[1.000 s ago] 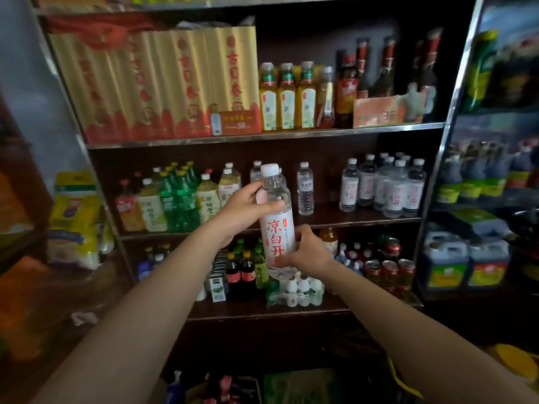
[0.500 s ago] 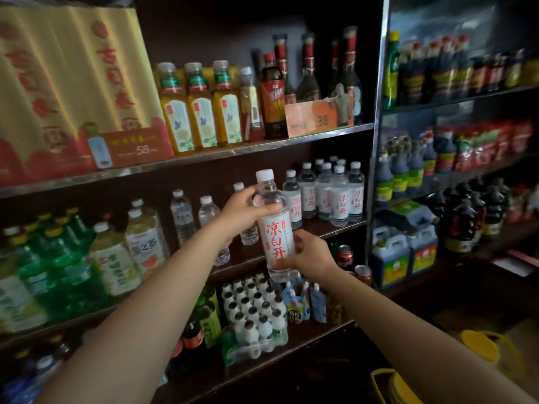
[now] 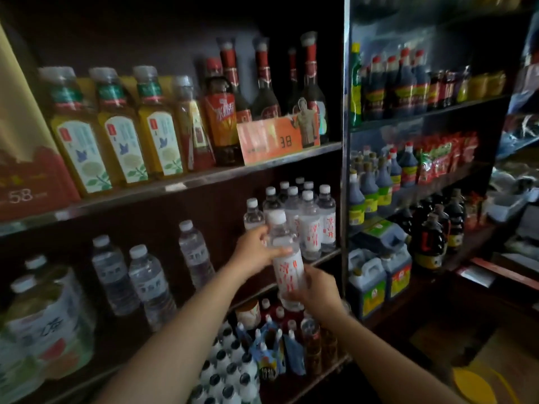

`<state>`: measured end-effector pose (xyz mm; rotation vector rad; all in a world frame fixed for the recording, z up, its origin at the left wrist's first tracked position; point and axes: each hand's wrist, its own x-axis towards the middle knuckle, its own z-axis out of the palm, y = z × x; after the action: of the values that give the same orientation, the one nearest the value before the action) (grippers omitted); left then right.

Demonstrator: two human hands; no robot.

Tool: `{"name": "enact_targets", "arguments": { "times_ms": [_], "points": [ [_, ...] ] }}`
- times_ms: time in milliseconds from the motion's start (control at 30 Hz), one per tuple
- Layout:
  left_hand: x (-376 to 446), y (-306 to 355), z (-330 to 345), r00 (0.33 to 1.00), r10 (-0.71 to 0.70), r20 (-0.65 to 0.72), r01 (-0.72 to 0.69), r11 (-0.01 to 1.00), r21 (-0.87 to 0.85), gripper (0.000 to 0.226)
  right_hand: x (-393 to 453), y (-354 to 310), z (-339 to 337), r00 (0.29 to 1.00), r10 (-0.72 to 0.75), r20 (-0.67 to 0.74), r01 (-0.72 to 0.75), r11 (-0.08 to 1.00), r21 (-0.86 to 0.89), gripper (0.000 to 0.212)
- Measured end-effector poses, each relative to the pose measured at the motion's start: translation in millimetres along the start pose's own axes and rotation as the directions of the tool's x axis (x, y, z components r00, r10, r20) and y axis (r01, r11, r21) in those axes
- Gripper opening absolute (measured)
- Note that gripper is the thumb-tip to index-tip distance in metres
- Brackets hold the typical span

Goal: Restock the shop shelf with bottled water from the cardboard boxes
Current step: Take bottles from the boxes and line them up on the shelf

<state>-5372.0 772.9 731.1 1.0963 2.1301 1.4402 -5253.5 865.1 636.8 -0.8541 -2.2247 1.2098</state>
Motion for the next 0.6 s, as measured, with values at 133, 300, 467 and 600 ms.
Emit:
{"name": "enact_targets", "arguments": {
  "times_ms": [133, 300, 467, 600],
  "points": [
    [45, -10, 19, 1.0, -0.001, -0.016, 0.003, 0.996, 0.088, 0.05, 48, 19, 5, 1.0, -0.003, 0.002, 0.003, 1.0, -0.014, 0.049],
    [96, -30, 34, 0.997, 0.04, -0.071, -0.028, 0.987, 0.157, 0.052, 108, 36, 14, 1.0, 0.007, 0.006, -0.007, 0.999, -0.039, 0.048],
    [130, -58, 41, 0.989, -0.024, -0.144, 0.059, 0.968, 0.244, 0.073, 143, 57, 29, 0.999, 0.037, -0.035, -0.036, 0.999, 0.008, 0.043],
    [146, -46, 39, 0.985, 0.048, -0.167, 0.056, 0.822, 0.567, 0.067, 161, 63, 39, 0.996, 0.005, -0.088, -0.005, 1.0, 0.006, 0.036]
  ]
}}
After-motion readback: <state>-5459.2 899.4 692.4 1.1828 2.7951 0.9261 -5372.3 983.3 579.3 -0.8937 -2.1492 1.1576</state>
